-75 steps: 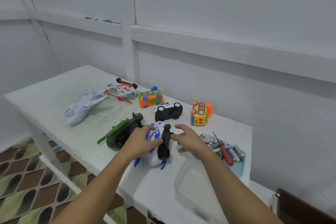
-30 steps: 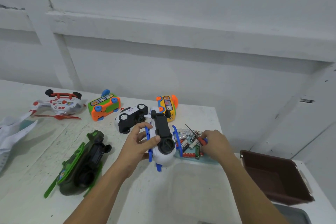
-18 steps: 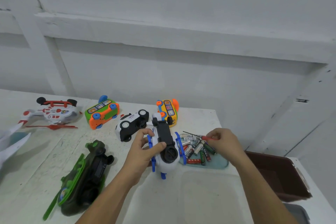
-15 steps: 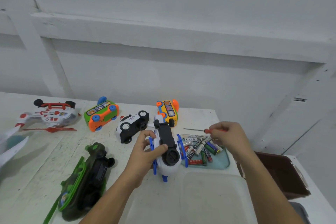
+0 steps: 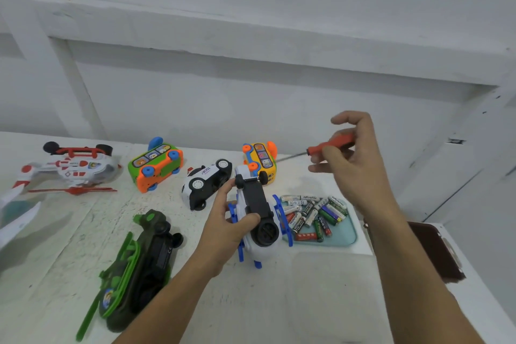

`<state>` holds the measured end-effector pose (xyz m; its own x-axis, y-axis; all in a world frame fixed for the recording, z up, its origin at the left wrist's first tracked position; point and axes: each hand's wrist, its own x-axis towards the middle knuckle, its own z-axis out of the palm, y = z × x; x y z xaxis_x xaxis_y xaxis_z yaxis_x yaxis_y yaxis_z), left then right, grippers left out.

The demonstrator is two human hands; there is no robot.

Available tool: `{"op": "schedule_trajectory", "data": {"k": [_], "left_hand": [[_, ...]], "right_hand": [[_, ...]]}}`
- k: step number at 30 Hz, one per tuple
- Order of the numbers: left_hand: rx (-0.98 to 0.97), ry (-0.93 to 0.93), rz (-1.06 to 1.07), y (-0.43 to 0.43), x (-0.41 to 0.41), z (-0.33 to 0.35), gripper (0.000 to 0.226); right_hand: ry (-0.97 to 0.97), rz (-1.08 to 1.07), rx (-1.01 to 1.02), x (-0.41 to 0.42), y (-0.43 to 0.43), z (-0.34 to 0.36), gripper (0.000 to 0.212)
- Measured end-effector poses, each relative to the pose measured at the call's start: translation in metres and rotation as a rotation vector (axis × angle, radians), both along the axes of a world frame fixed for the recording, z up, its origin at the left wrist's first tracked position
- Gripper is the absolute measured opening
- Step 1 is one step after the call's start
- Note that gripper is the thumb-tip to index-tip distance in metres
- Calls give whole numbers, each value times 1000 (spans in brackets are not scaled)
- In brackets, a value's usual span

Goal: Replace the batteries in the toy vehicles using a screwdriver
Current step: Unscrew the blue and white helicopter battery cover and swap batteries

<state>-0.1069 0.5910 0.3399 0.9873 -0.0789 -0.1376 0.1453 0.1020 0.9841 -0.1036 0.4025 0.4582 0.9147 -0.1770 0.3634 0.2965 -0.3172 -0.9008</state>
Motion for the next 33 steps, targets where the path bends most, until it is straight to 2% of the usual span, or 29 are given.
{"op": "schedule_trajectory", "data": {"k": [7,12,17,26,33], "left_hand": [[30,1,-2,3,-2,3,73],[20,23,4,6,-2,-1,74],[24,16,9,5,-2,-1,74],[31,32,7,3,-1,-1,72],[19,46,-14,3,0,-5,76]], "right_hand": [[-57,-18,-71,7,16,-9,41],[-137,91,-84,12,20,-15,43],[-132,151,-73,15,28,-25,37],[-164,169,-151,19,31,-35,46],[-262,198,-235,19,34,-37,33]]}}
